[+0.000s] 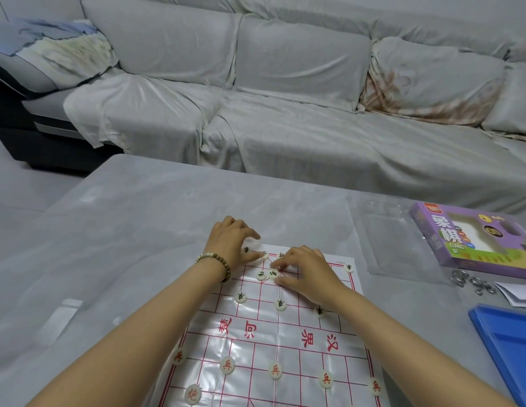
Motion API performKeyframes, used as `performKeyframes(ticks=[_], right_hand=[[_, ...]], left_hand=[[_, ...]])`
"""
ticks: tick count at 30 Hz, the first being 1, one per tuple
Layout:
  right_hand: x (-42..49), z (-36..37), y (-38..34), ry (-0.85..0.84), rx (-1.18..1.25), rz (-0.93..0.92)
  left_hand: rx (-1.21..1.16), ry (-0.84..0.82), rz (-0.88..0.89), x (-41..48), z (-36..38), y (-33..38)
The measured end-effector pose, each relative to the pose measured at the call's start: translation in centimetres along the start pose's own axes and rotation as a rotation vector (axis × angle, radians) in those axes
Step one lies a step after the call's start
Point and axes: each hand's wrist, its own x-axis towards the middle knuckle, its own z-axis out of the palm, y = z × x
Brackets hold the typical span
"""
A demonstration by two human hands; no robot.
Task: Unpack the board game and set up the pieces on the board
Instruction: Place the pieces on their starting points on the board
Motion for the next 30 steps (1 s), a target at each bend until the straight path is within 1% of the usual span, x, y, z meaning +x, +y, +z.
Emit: performKeyframes(ticks=[2,3,8,10,13,19,21,23,25,27,30], right_hand=[[0.2,-0.1,-0.1,0.002,0.003,-0.006],[0.2,-0.1,-0.1,0.008,-0.001,-0.006],[-0.1,0.1,-0.1,0.035,-0.037,0.049],[-0.3,0.1,-0.2,0.041,-0.038,0.067],[-0.4,0.1,-0.6,0.029,-0.033,0.068],[-0.3,0.2,-1.1,0.05,0.005,0.078],[-0.2,0.1,-1.1,0.077,0.028,0.069],[0.1,0.0,-1.2,0.117,0.054,0.06],[0.4,-0.1,-1.5,0.148,0.086,0.062],[0.6,0.0,-1.7,0.161,0.107,0.057],[0.6,0.2,-1.8,0.151,0.108,0.053]], left_hand=[[-0.032,0.046,0.011,-0.7,-0.6,-0.1],[-0.042,0.044,0.025,-1.1,-0.9,0.0],[-0.011,-0.128,0.07,-2.6,-0.7,1.1],[-0.038,-0.16,0.056,-2.9,-0.4,1.2],[-0.047,-0.167,0.044,-3.2,-0.1,1.3],[-0.077,-0.136,0.027,-3.1,0.2,1.0],[-0.091,-0.064,0.015,-3.0,-0.5,0.2],[-0.134,0.05,-0.061,-2.6,-1.6,-1.5],[-0.146,0.116,-0.143,-2.3,-2.5,-3.3],[-0.119,0.103,-0.196,-2.0,-2.5,-4.3],[-0.093,0.046,-0.224,-1.6,-1.6,-4.2]])
